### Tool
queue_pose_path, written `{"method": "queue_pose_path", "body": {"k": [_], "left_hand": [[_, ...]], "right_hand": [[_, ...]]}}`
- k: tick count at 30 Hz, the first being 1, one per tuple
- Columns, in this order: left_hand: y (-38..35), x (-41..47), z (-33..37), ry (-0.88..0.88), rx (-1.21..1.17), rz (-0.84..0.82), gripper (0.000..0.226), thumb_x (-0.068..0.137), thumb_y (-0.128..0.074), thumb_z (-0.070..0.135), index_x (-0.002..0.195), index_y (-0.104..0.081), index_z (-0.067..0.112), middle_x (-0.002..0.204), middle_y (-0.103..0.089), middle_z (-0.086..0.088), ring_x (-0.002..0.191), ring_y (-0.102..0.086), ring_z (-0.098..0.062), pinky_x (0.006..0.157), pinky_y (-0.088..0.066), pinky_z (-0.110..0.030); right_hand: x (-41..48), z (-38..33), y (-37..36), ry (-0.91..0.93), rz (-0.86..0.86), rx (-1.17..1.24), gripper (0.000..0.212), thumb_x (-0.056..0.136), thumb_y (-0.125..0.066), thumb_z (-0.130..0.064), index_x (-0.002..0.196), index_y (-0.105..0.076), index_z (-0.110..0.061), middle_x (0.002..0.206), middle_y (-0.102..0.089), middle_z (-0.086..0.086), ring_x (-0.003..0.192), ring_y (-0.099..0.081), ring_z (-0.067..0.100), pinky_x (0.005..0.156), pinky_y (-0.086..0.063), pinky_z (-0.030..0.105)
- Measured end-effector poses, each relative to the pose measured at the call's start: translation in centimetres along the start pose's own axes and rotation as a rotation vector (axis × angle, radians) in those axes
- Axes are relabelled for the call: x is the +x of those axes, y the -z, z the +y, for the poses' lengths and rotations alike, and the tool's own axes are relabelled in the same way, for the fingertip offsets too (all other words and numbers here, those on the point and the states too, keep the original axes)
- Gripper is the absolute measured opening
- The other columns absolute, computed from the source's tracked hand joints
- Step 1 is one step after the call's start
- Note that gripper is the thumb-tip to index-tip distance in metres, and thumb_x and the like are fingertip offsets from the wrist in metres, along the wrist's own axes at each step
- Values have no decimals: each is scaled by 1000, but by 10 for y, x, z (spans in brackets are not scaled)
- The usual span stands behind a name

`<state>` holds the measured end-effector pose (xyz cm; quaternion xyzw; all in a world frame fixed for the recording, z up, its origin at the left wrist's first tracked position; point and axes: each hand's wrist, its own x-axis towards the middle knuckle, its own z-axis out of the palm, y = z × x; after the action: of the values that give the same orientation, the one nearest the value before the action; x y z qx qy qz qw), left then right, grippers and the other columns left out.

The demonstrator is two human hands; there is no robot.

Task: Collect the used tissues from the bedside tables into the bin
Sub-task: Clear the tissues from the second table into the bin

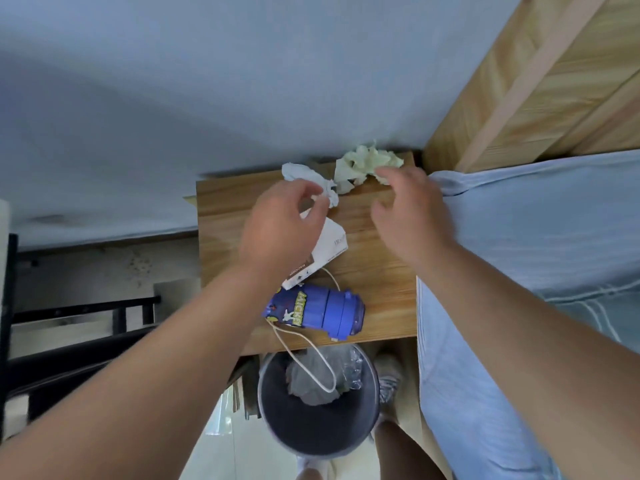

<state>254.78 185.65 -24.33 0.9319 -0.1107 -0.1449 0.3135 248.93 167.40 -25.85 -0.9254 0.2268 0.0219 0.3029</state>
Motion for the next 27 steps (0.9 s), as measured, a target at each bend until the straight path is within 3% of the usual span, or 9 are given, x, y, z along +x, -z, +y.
{"method": "queue_pose_path", "body": {"k": [3, 6, 9, 11, 14, 16, 20, 24, 27], "left_hand": [[-8, 28, 0, -29, 182, -57, 31, 99, -59, 41, 126, -70, 30, 127, -68, 5, 119, -60, -23, 99, -49, -39], [-12, 49, -4, -37, 310, -53, 33, 98, -61, 33, 131, -66, 30, 135, -64, -2, 121, -59, -30, 98, -49, -41], [-19, 64, -9, -24, 401, -92, 44, 97, -64, 27, 141, -60, 31, 143, -56, -4, 119, -61, -33, 93, -49, -39], [-25, 68, -8, -15, 433, -118, 52, 94, -68, 28, 145, -57, 31, 145, -54, -5, 120, -59, -34, 93, -49, -41], [-31, 75, -6, -15, 492, -135, 52, 89, -76, 30, 139, -62, 29, 140, -52, -8, 122, -55, -36, 94, -51, -44], [-31, 81, -5, -15, 526, -150, 42, 87, -80, 29, 126, -68, 23, 133, -52, -9, 118, -56, -36, 88, -52, -45], [-33, 83, -6, -43, 502, -152, 22, 89, -79, 28, 105, -71, 16, 122, -57, -12, 109, -58, -37, 77, -41, -38], [-32, 75, -2, -78, 412, -77, 12, 93, -69, 24, 101, -69, 14, 102, -55, -6, 90, -59, -34, 71, -34, -34], [-26, 63, 4, -84, 318, -44, 10, 95, -67, 26, 100, -68, 17, 98, -60, -2, 81, -53, -24, 68, -32, -31]], "right_hand": [[33, -2, -14, 106, -35, -135, 68, 93, -65, -14, 157, -42, -22, 150, -48, 16, 135, -43, 41, 111, -40, 48], [51, 4, -30, 166, -81, -258, 79, 93, -68, -18, 162, -31, -25, 156, -41, 16, 136, -42, 43, 113, -39, 51], [57, 16, -42, 200, -121, -307, 73, 93, -69, -18, 159, -39, -25, 153, -43, 17, 134, -43, 44, 110, -40, 49], [58, 21, -45, 203, -100, -328, 64, 91, -69, -12, 151, -49, -24, 141, -48, 18, 125, -48, 44, 99, -46, 48], [57, 23, -46, 147, -77, -372, 50, 88, -70, -3, 136, -59, -16, 130, -50, 20, 118, -50, 42, 82, -48, 45], [55, 22, -45, 118, -87, -397, 40, 89, -71, -5, 127, -61, -12, 129, -51, 21, 119, -50, 42, 77, -41, 40], [48, 26, -39, 94, -102, -383, 33, 91, -74, -11, 122, -64, -10, 124, -55, 19, 113, -56, 39, 78, -43, 39], [28, 31, -30, 74, -79, -241, 28, 92, -74, -17, 118, -66, -9, 117, -58, 19, 106, -60, 38, 72, -37, 34], [10, 32, -19, 58, -53, -148, 23, 92, -71, -20, 111, -66, -9, 119, -58, 18, 104, -61, 37, 72, -38, 34]]}}
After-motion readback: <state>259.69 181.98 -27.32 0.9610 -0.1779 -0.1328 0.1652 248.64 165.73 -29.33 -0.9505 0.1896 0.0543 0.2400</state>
